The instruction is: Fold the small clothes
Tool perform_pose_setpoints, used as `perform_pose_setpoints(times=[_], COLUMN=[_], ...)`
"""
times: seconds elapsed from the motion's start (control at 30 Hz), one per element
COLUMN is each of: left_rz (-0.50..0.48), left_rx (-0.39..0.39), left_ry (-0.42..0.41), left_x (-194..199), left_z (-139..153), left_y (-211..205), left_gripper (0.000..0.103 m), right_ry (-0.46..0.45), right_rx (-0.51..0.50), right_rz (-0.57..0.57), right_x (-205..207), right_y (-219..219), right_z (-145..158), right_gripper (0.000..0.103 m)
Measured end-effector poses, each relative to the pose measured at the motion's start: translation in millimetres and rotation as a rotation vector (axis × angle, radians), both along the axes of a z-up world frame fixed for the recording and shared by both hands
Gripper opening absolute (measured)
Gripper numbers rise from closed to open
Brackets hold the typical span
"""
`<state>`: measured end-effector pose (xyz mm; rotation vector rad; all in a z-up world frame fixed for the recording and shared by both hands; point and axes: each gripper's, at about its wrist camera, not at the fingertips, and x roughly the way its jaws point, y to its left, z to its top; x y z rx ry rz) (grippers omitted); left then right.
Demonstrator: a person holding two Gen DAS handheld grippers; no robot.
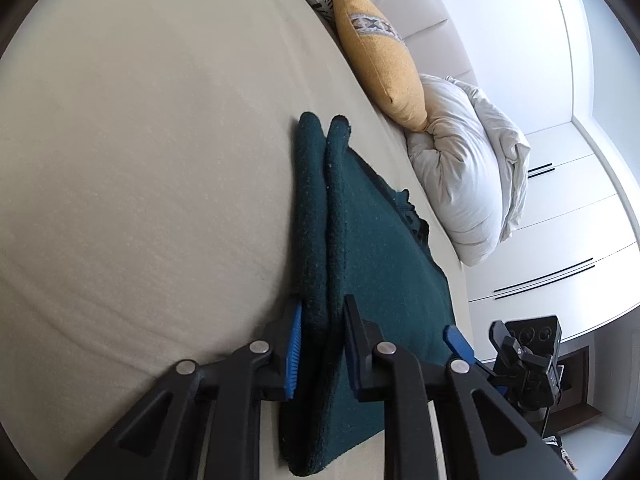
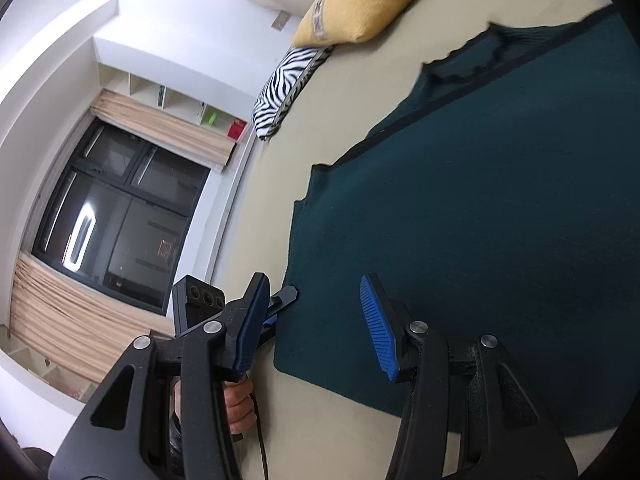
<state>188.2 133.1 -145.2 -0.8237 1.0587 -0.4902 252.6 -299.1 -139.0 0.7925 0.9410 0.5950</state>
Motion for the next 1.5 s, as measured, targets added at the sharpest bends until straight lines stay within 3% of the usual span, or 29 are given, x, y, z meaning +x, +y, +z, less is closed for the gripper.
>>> perform_pose_setpoints(times=[0.13,0.23,0.5,0.67,0.8,0.97,1.03,1.13,1.2,1.27,1.3,1.4,1.5], left_rz=[-0.005,-0.005,-0.021,-0.088,-0.18,-0.302,-0.315,-0.321,-0.35,-0.37,-0.368,-0.366,-0.357], left_rx=[0.015,0.021,0.083,0.13,0.137,0.197,0.196,0.19,0.172,0.21,0.224,0.168,0.187], left_ry=[-0.009,-0.011,-0.046,-0.136,-0.186,-0.147,-0.12,-0.167,-0.193,-0.241,-0.242,-0.261,-0.294], left_x=[-1,0,2,8,16,24,20,13,8,2,1,-10,-23], left_z=[0,1,29,78,98,52,34,39,49,58,58,62,64], left_y=[0,-1,-19,-67,-144,-252,-266,-266,-265,-263,-260,-248,-236], left_gripper=[0.02,0.02,0.017,0.016,0.016,0.017,0.019,0.024,0.031,0.045,0.045,0.045,0.045], right_ry=[0.04,0.133,0.113,0.096,0.097,0.149,0.174,0.169,0.171,0.178,0.182,0.208,0.251], right_rx=[-0.043,-0.102,0.004,0.096,0.182,0.241,0.281,0.326,0.315,0.259,0.243,0.188,0.086], right_rz=[0.047,0.035,0.024,-0.043,-0.103,-0.165,-0.174,-0.169,-0.153,-0.14,-0.138,-0.119,-0.094], right_x=[28,46,52,44,39,39,38,34,36,39,45,54,65], right_y=[30,40,37,-13,-72,-137,-152,-167,-167,-162,-151,-137,-116], right_z=[-7,-30,-53,-34,-27,-45,-56,-64,-64,-58,-58,-51,-41], right_gripper=[0.047,0.045,0.044,0.046,0.047,0.049,0.049,0.049,0.049,0.049,0.05,0.05,0.051])
